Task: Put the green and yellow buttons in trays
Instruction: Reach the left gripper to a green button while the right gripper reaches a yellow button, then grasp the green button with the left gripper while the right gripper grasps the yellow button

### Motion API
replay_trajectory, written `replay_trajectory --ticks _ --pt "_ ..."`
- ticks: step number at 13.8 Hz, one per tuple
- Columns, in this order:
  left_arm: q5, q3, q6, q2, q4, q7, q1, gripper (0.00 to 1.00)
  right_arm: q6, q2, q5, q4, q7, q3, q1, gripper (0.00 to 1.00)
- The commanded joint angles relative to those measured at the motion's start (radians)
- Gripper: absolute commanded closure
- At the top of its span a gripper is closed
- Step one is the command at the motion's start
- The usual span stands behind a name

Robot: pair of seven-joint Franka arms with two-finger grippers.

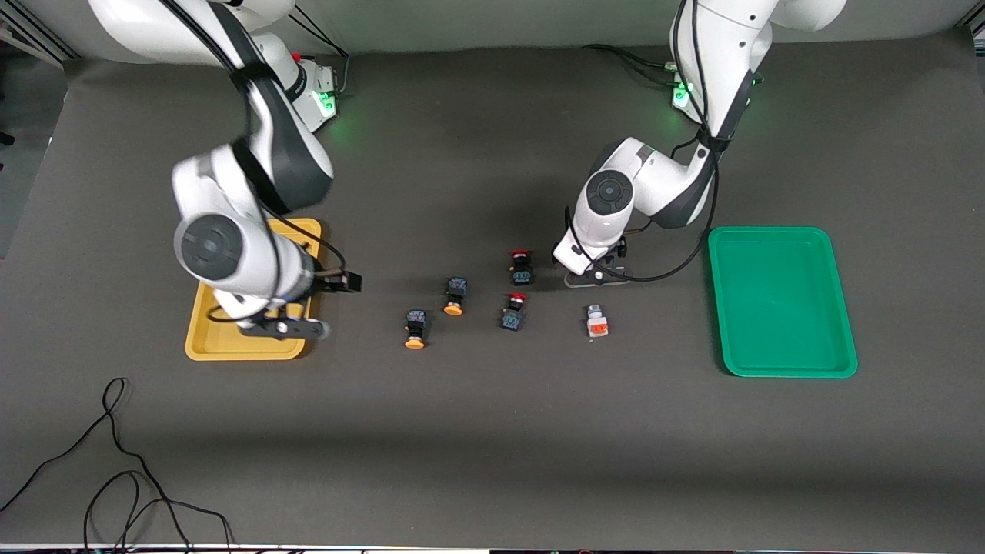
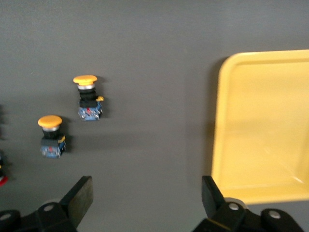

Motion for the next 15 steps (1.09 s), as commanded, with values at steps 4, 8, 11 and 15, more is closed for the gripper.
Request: replay_trajectory --ticks 4,8,11,15 --pt "0.013 0.011 0.021 0.006 -0.011 -0.033 -0.015 0.37 0.239 0.148 0.061 -0.014 0.143 -0.010 0.080 0.00" --pt "0.013 0.011 0.016 0.005 -0.005 -0.062 -0.012 0.79 0.359 0.246 0.061 -0.014 0.170 -0.010 0.121 0.00" --pt "0.009 0.022 -0.010 -0.043 0.026 -0.075 -0.001 0.83 0.411 0.286 0.059 -0.014 0.177 -0.012 0.144 0.00" --pt "-0.004 0.022 -0.310 -0.147 0.187 -0.017 0.063 0.83 0.457 0.315 0.059 -0.017 0.177 -0.012 0.146 0.00"
